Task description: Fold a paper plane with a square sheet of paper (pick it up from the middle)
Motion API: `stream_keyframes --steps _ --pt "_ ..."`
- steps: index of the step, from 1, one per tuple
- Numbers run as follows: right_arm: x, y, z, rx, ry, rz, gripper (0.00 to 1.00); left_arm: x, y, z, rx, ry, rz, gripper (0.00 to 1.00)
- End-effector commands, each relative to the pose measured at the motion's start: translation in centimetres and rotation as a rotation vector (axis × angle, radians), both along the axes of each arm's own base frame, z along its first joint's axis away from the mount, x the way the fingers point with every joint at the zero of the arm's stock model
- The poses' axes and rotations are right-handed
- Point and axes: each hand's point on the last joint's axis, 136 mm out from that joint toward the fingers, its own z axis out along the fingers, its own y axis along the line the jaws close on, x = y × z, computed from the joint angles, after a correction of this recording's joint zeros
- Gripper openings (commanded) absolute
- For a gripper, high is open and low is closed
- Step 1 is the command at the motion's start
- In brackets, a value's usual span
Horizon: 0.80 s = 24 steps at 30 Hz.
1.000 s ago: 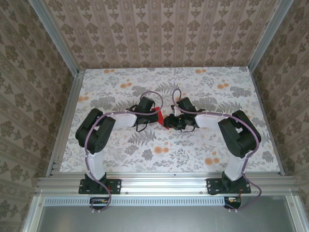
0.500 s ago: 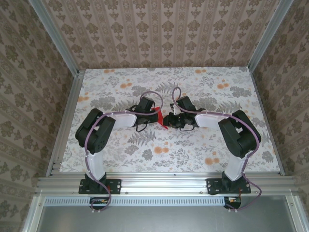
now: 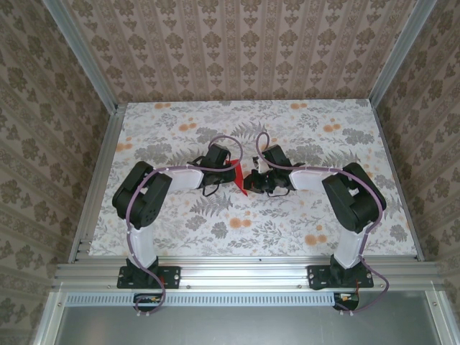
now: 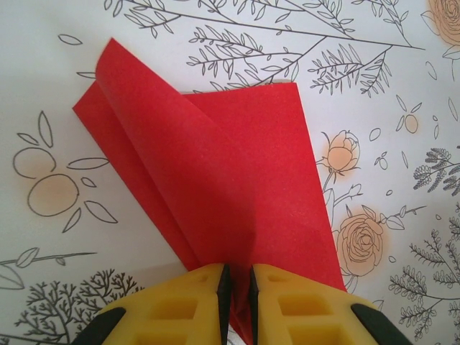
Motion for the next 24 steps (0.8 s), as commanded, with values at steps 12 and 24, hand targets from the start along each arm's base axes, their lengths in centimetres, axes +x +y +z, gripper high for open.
stream_keyframes --steps 12,24 --pt "-2.6 0.4 -2.9 0.004 0.132 0.041 0.07 -3.1 2.4 -3.9 0.101 0.131 0.027 0.19" --pt "-3.4 0.0 -4.3 -0.027 0.182 0.036 0.12 -3.1 2.5 -4.0 0.106 0.133 0.030 0.19"
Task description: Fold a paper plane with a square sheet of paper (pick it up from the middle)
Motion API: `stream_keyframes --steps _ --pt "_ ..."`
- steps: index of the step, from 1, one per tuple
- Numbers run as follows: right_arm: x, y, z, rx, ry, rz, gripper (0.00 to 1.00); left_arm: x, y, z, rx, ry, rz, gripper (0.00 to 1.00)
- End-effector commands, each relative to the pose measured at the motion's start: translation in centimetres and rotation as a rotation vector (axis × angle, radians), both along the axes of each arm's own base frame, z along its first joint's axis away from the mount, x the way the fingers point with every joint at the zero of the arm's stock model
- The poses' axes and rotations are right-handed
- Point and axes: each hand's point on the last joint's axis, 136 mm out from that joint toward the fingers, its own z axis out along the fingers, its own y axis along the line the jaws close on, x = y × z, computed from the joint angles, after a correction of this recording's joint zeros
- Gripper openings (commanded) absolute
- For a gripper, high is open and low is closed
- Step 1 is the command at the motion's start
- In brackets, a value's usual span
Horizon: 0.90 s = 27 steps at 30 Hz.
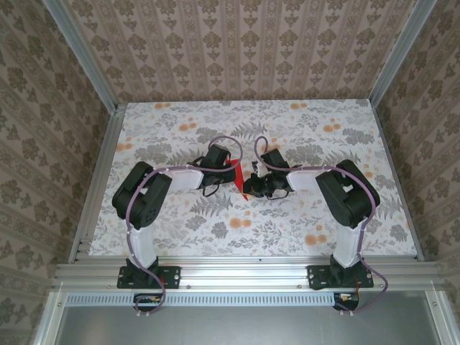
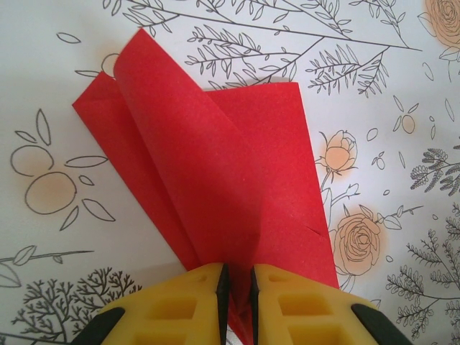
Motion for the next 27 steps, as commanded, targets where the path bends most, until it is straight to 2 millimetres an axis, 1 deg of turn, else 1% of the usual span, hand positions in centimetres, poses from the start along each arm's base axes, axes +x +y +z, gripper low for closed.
stream_keyframes --steps 1,9,13,18,23,27 --pt "-2.7 -0.3 -2.2 -0.026 0.123 0.026 0.12 -3.1 2.5 -4.1 0.112 0.136 0.025 0.19" --pt "-3.2 -0.2 -1.9 -0.006 0.127 0.025 0.13 -2.9 2.6 -4.1 0.119 0.134 0.030 0.19" --pt "-3.5 -0.5 -2.1 -0.014 0.136 0.021 0.11 -2.9 2.7 -4.1 0.120 0.135 0.031 0.19" --pt "-3.3 -0.6 -1.7 0.005 0.122 0.008 0.08 -3.0 2.7 -4.2 0.124 0.136 0.031 0.18" --pt "-2.7 -0.4 -0.9 0.082 0.124 -0.021 0.07 -3.0 2.8 -4.3 0.127 0.137 0.031 0.18" --pt "-2.7 -0.6 -1.3 0.119 0.150 -0.044 0.06 -2.9 2.8 -4.1 0.124 0.134 0.030 0.18"
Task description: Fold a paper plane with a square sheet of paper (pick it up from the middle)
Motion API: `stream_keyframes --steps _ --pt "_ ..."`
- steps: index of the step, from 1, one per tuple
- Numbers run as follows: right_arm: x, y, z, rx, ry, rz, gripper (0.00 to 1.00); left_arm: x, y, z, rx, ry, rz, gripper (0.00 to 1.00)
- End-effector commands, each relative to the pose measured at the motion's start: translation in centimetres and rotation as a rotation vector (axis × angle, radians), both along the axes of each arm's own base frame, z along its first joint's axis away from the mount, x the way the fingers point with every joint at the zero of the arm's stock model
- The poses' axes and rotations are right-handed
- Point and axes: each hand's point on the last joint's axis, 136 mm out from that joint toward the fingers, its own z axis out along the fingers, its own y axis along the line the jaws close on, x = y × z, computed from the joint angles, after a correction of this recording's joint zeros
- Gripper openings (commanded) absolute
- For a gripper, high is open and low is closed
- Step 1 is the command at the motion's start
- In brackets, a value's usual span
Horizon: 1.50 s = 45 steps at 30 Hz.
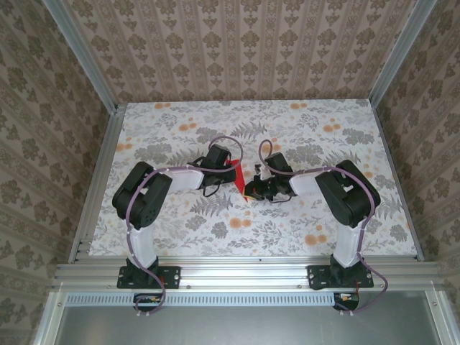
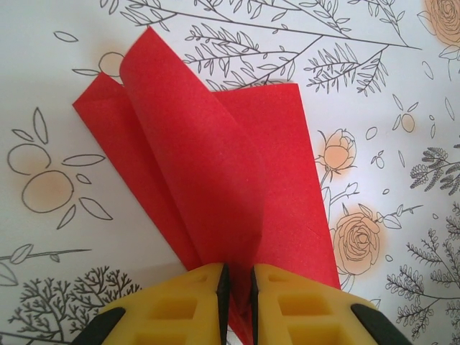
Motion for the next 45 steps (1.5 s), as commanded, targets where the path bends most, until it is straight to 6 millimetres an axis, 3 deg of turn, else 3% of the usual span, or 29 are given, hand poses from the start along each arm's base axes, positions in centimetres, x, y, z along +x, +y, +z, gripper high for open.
stream_keyframes --steps 1,6,13,18,27,36,45 --pt "-2.0 -0.4 -1.0 0.035 0.115 -0.009 0.05 -2.8 2.8 -4.0 0.116 0.135 0.030 0.18" --pt "-2.2 -1.1 -2.0 0.042 0.158 -0.041 0.03 -2.3 2.3 -3.0 0.093 0.124 0.020 0.19" --pt "-2.5 -2.2 -3.6 0.034 0.233 -0.090 0.00 -1.1 0.9 1.3 -0.015 0.053 -0.008 0.25" --pt "-2.6 -2.5 -4.1 0.041 0.260 -0.112 0.00 -1.4 0.1 3.0 -0.109 0.022 -0.033 0.30" --pt "-2.7 -2.8 -4.7 0.031 0.288 -0.122 0.00 -3.0 -1.6 3.5 -0.262 -0.004 -0.111 0.30" --pt "-2.8 -2.9 -5.1 0.027 0.308 -0.127 0.00 -3.3 -2.6 2.9 -0.315 -0.005 -0.152 0.21" --pt "-2.8 -2.9 -5.3 0.027 0.315 -0.127 0.00 -3.0 -2.7 0.9 -0.288 0.036 -0.141 0.15"
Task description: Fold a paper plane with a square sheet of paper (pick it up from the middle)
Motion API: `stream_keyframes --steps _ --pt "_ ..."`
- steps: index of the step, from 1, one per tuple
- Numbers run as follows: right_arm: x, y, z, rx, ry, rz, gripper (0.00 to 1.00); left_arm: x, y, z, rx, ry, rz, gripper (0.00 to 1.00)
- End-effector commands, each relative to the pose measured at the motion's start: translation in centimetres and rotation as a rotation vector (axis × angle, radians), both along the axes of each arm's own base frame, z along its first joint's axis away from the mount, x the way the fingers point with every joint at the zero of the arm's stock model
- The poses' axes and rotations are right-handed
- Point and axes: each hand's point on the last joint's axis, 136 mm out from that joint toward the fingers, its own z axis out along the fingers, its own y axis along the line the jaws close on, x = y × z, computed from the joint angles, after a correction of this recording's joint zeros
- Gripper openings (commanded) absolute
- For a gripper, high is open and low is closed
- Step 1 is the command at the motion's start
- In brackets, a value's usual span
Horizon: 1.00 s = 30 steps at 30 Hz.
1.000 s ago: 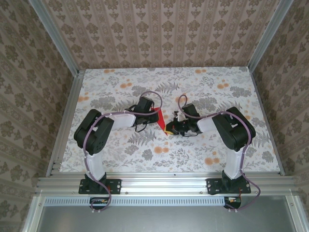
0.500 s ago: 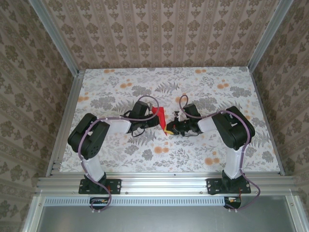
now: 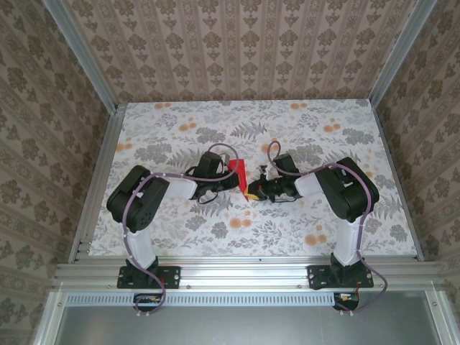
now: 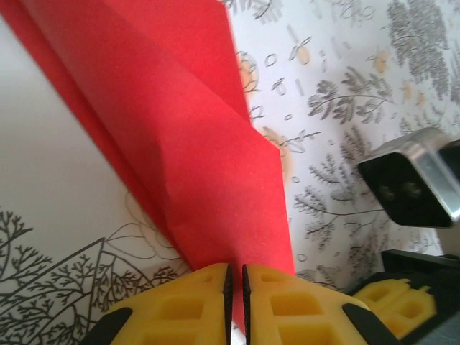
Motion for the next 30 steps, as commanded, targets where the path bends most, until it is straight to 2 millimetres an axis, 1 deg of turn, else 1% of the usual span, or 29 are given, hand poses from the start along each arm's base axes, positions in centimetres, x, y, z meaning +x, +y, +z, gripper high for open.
stream_keyframes --steps 1,7,15,23,30 --pt "-2.9 -2.2 -5.3 -0.137 0.206 -0.051 0.00 0.4 -0.7 0.1 -0.019 -0.001 -0.010 0.15" --pt "-3.0 -2.1 -5.4 -0.136 0.210 -0.049 0.00 0.5 -0.6 -0.3 -0.006 0.001 -0.004 0.15" --pt "-3.3 -2.4 -6.0 -0.146 0.225 -0.050 0.00 0.8 -0.8 0.0 -0.011 -0.010 -0.010 0.18" --pt "-3.6 -2.5 -6.3 -0.152 0.230 -0.045 0.00 1.1 -0.9 -0.4 0.008 -0.008 -0.014 0.18" --pt "-4.0 -3.0 -6.7 -0.192 0.227 -0.025 0.00 1.4 -1.1 -0.5 0.031 -0.006 -0.020 0.17"
